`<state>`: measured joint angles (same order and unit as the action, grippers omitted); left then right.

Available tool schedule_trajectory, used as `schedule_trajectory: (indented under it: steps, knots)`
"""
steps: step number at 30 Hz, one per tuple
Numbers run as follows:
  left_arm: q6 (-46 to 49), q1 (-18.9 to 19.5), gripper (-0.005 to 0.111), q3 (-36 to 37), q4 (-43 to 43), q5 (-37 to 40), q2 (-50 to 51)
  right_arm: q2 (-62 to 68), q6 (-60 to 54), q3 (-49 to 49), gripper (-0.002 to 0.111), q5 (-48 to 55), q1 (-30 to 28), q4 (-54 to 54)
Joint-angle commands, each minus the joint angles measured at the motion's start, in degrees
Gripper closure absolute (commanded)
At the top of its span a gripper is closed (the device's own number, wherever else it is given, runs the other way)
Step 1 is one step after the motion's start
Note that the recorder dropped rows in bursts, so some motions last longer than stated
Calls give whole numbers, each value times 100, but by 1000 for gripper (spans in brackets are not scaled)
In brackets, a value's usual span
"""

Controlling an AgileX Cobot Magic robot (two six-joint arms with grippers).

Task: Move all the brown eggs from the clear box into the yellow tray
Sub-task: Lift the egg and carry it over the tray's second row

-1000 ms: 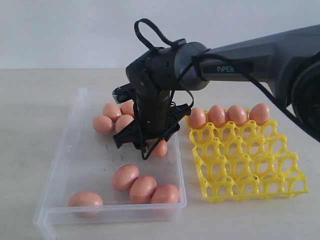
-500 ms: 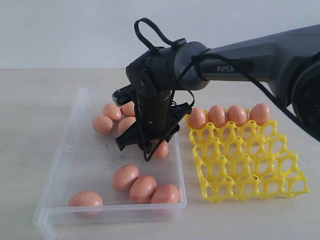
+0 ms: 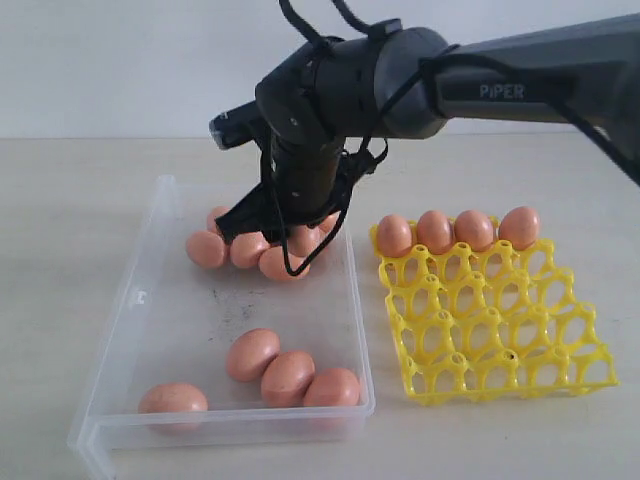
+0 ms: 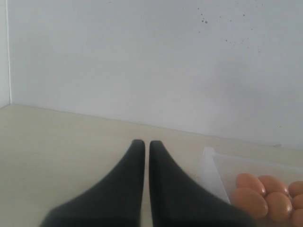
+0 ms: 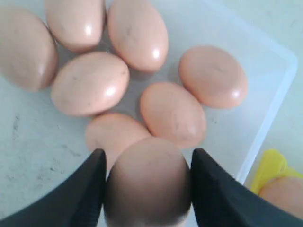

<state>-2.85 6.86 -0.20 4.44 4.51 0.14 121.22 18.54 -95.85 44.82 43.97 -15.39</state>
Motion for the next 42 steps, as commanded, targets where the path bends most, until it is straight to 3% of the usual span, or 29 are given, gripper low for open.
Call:
schedule_trajectory:
  steps: [1,5,9,15,19,21,25,37,42]
  knots:
    - [-51,-10,103,20,51,-16,-14,-403,191,222,108,-698,5,-104]
    - [-51,-10,103,20,51,-16,-14,-891,971,1023,108,-2046,5,-760]
    - [-51,-10,103,20,51,-16,-14,-1371,2376,1848,108,-2772,5,-2332]
    - [-51,-10,103,20,51,-16,-14,-2067,5388,2981,108,-2887,5,-5444]
    - [-51,-10,103,20,51,-16,-14,-2512,8303,3751,108,-2391,5,-8351]
    - [-51,-10,103,20,51,-16,-14,-2696,9106,4105,108,-1896,5,-8456]
    - [-51,-10,103,20,51,-16,-14,-2863,8983,4675,108,-1115,-7,-8456]
    - [-51,-10,103,20,51,-16,-14,-2876,8306,4985,108,-703,-7,-8456]
    - [-51,-10,103,20,51,-16,-14,-2865,9099,5000,108,-743,-380,-8456]
